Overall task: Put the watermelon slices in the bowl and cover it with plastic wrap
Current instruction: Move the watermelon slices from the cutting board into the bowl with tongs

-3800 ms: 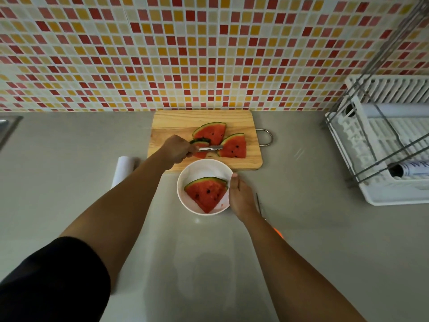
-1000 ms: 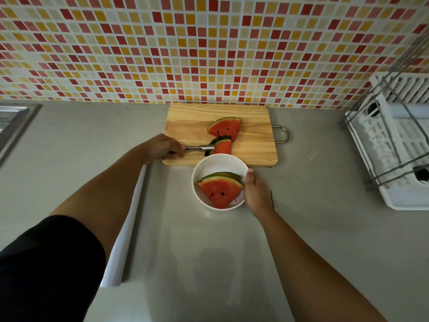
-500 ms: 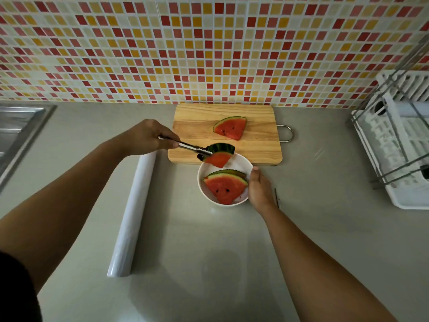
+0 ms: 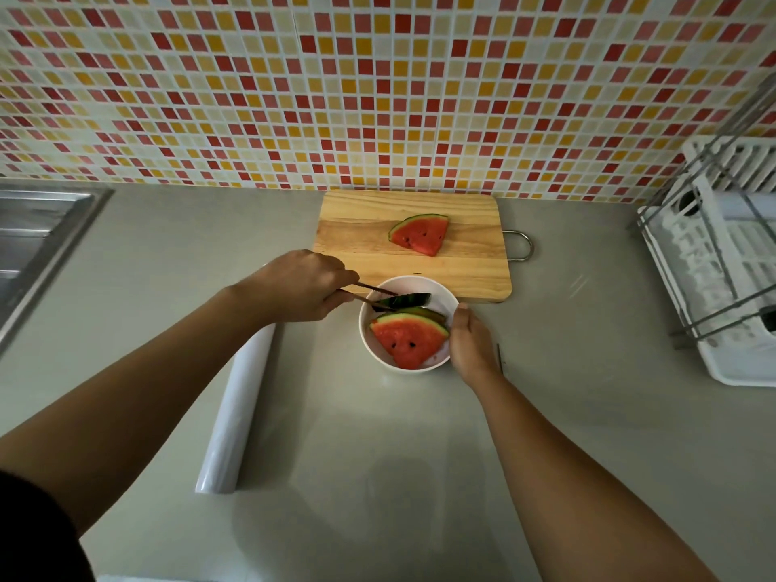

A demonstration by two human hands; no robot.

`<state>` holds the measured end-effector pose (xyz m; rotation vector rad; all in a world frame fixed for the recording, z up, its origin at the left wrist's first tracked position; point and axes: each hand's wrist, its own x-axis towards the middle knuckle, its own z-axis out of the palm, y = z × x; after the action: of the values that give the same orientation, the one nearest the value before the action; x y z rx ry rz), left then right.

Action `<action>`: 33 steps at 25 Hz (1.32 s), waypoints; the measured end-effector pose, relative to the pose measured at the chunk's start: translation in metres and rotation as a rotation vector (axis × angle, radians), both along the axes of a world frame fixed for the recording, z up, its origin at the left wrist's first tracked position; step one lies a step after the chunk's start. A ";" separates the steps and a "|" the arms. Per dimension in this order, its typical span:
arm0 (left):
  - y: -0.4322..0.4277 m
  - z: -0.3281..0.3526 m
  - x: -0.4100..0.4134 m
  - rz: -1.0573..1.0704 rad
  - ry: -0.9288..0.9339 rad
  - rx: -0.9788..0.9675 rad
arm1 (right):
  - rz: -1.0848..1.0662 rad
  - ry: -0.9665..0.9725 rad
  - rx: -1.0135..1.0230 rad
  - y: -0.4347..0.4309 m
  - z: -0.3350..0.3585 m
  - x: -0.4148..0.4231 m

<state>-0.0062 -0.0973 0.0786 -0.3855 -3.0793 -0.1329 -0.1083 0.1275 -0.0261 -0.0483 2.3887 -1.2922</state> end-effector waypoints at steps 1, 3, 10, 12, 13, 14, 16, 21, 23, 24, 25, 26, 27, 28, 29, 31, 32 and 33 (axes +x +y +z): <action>-0.001 0.000 0.002 0.012 0.008 0.029 | 0.002 0.003 0.002 0.000 0.000 0.000; -0.001 0.002 0.002 0.023 0.023 0.121 | 0.003 0.004 0.005 0.000 0.000 -0.001; 0.003 -0.009 -0.003 0.150 -0.054 0.146 | 0.013 0.003 -0.002 0.001 -0.002 -0.001; -0.001 -0.008 -0.003 0.161 -0.019 0.178 | 0.018 -0.004 0.002 0.001 -0.001 -0.001; -0.003 -0.007 -0.003 0.174 -0.013 0.194 | 0.020 -0.008 -0.001 0.001 -0.001 -0.001; -0.005 -0.007 -0.003 0.184 -0.014 0.208 | 0.021 -0.009 -0.006 0.001 -0.001 -0.001; -0.008 -0.006 -0.002 0.189 -0.008 0.235 | 0.023 -0.007 -0.009 0.001 -0.001 -0.001; -0.006 -0.012 0.000 0.142 0.012 0.198 | 0.028 -0.004 -0.005 0.001 0.000 -0.002; -0.003 -0.018 0.004 0.167 0.039 0.177 | 0.035 -0.005 0.001 0.001 0.001 -0.002; 0.000 -0.021 0.006 0.177 0.060 0.168 | 0.036 -0.005 0.005 0.001 0.002 -0.002; 0.002 -0.024 0.007 0.185 0.077 0.163 | 0.038 -0.003 0.009 0.001 0.002 -0.002; 0.004 -0.026 0.008 0.188 0.079 0.157 | 0.039 0.000 0.010 0.001 0.002 -0.002; 0.005 -0.026 0.008 0.188 0.056 0.142 | 0.040 0.002 0.011 0.001 0.003 -0.002; 0.004 -0.024 0.008 0.180 0.020 0.115 | 0.041 0.004 0.013 0.001 0.003 -0.002; 0.002 -0.020 0.009 0.166 -0.013 0.085 | 0.041 0.006 0.017 0.001 0.003 -0.002; -0.005 -0.010 0.009 0.141 -0.032 0.063 | 0.042 0.003 0.019 0.001 0.004 -0.002; -0.007 -0.007 0.008 0.131 -0.019 0.082 | 0.040 0.004 0.016 0.001 0.004 -0.002; -0.007 -0.003 0.008 0.124 -0.007 0.120 | 0.037 0.007 0.012 0.001 0.004 -0.002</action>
<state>0.0018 -0.1047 0.0753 -0.1895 -3.0716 -0.3134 -0.1100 0.1282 -0.0222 -0.0934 2.3900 -1.2631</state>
